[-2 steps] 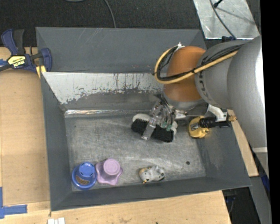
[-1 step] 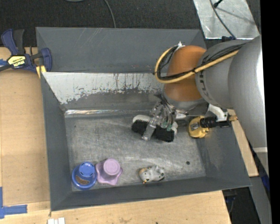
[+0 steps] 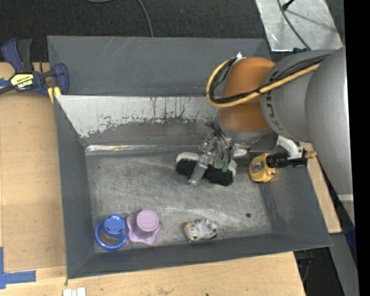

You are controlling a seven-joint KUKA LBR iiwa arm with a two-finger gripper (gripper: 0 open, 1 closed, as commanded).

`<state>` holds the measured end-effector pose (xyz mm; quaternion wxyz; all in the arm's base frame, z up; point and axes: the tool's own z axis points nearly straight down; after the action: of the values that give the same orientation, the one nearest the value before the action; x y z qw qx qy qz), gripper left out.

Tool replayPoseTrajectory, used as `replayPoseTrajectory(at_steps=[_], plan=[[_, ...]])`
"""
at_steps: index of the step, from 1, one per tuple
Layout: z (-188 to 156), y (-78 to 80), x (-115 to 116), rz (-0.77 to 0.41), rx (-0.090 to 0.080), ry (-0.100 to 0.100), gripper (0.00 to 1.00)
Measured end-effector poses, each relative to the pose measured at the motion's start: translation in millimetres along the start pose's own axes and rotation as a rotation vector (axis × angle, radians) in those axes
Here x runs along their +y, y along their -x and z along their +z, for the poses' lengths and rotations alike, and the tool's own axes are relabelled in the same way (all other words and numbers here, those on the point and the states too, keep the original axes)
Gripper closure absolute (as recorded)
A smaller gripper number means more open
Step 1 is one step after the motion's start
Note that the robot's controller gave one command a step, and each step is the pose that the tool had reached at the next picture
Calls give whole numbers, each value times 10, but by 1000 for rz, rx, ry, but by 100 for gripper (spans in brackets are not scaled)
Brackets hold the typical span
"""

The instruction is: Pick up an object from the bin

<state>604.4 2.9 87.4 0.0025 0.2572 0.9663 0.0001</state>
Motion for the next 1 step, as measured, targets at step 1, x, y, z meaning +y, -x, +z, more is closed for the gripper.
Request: replayPoseTrajectory(at_steps=[1], plan=[[-94,-6,-5,-1,5,-3,100]])
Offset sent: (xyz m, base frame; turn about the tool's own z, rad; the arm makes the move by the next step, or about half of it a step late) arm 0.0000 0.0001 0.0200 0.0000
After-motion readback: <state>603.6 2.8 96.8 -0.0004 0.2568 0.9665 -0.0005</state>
